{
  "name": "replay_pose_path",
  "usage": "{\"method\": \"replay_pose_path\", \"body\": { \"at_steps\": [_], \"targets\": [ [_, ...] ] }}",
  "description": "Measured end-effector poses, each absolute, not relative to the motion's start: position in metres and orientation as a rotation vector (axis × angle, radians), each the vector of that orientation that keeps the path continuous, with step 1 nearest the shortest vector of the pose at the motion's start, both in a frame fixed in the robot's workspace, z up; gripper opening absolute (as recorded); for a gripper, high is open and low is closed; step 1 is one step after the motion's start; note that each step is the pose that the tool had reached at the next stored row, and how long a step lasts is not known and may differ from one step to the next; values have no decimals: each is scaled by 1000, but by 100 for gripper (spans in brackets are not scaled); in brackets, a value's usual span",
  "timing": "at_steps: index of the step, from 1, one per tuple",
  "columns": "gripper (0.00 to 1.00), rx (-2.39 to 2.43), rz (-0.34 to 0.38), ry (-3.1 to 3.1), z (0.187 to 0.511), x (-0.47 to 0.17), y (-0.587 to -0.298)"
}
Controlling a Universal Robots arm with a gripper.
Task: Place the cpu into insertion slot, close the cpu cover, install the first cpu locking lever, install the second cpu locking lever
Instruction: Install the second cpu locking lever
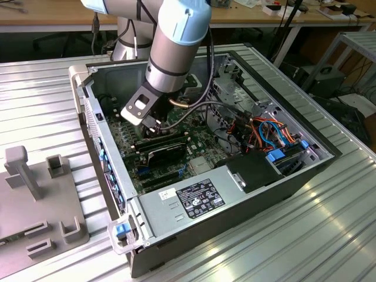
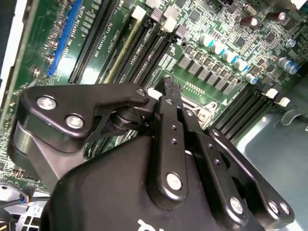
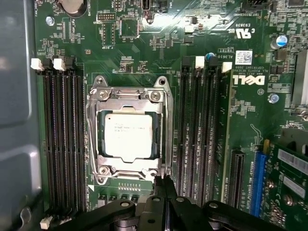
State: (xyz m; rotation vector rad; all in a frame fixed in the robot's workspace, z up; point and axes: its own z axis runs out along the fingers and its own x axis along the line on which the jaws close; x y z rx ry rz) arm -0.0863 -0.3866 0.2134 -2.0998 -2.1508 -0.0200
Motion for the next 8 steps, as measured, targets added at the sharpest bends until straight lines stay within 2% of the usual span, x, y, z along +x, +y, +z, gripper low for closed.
{"method": "replay_pose_path", "body": {
  "at_steps": [8],
  "targets": [
    [11, -2098, -23, -2149, 211, -87, -387]
  ]
}}
